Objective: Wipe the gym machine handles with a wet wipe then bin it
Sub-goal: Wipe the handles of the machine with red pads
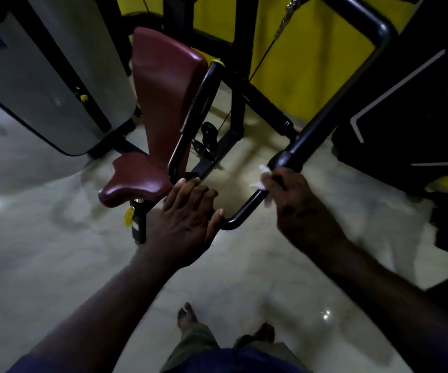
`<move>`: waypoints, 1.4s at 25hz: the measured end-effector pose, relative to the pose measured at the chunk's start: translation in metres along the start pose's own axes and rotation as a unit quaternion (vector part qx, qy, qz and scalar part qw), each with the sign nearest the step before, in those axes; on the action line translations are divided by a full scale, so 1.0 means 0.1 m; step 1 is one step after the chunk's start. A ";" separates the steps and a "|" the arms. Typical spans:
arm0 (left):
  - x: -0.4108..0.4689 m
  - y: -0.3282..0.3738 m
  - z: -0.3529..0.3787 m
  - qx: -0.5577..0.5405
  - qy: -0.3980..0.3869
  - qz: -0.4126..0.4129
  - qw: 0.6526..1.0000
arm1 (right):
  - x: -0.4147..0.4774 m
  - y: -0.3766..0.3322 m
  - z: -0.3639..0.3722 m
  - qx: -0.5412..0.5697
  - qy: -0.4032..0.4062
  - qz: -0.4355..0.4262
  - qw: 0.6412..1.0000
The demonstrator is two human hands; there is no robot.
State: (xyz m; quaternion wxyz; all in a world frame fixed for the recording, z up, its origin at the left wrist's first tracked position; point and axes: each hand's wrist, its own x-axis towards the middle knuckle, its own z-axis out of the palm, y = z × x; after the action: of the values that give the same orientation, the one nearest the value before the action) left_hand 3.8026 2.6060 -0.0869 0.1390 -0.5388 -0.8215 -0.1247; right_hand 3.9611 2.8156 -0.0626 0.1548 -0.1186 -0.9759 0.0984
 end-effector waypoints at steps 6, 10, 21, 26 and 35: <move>0.01 -0.11 0.04 -0.025 0.033 0.041 0.998 | -0.30 -0.69 0.23 -0.009 -0.085 -0.030 0.996; 0.01 -0.19 0.05 -0.050 0.037 0.073 0.995 | 0.10 -0.13 0.07 -0.026 -0.028 0.044 0.998; 0.06 -0.66 -0.13 -0.218 0.058 0.139 0.964 | 0.03 -0.71 0.14 -0.055 0.024 0.085 0.995; 0.23 -0.81 -0.07 -0.268 0.125 0.030 0.955 | 0.03 -0.82 0.17 -0.007 0.017 0.103 0.995; 0.50 -1.03 -0.13 -0.489 0.094 -0.052 0.866 | 0.54 -1.36 0.21 0.220 -0.009 0.307 0.926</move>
State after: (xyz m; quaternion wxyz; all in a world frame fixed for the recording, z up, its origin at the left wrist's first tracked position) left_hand 3.6901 2.6036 -0.0625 -0.0727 -0.4803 -0.6648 -0.5675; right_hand 3.8773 2.6970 -0.0356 0.1306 -0.3745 -0.8469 0.3543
